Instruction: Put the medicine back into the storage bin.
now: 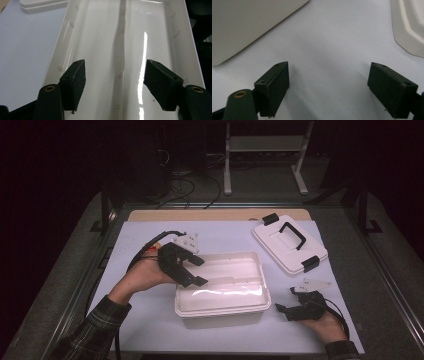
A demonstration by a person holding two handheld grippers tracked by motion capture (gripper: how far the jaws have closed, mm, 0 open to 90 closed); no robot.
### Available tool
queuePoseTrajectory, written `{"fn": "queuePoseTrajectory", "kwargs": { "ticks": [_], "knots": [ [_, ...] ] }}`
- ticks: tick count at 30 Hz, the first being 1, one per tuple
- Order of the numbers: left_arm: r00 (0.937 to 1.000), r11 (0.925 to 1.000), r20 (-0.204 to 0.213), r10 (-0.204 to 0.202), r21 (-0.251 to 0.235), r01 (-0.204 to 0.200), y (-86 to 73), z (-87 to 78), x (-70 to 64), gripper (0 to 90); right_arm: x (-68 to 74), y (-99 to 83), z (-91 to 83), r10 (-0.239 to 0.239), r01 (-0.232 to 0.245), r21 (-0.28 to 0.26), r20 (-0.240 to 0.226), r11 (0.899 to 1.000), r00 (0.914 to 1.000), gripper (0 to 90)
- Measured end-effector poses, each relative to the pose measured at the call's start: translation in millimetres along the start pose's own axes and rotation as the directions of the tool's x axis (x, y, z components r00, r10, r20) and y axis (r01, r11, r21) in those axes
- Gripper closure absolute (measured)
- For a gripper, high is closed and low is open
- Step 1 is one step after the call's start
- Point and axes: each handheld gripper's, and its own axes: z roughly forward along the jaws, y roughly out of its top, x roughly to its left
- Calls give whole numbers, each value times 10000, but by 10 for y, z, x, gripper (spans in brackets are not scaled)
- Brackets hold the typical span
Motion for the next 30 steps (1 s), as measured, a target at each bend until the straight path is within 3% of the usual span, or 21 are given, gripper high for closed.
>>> {"fn": "queuePoseTrajectory", "kwargs": {
  "ticks": [7,11,17,25,30],
  "knots": [
    [9996,9974,240,127,703,-144,159,212,5,391,-2,0,-1,21,-21,-5,-22,10000,10000,168],
    [9993,9961,349,159,864,-188,216,286,9,404,-3,-1,0,22,-22,-8,-30,10000,10000,169],
    [9997,9895,207,138,1434,-166,312,398,-13,472,-5,-1,-1,38,-38,-17,-51,10000,10000,169],
    [9983,9811,361,457,1864,-516,373,480,-40,672,-6,-1,-1,60,-60,-24,-70,10000,10000,169],
    [9971,9748,640,418,2162,-547,394,538,-37,725,-8,-1,-1,46,-46,-20,-65,10000,10000,169]
  ]
}}
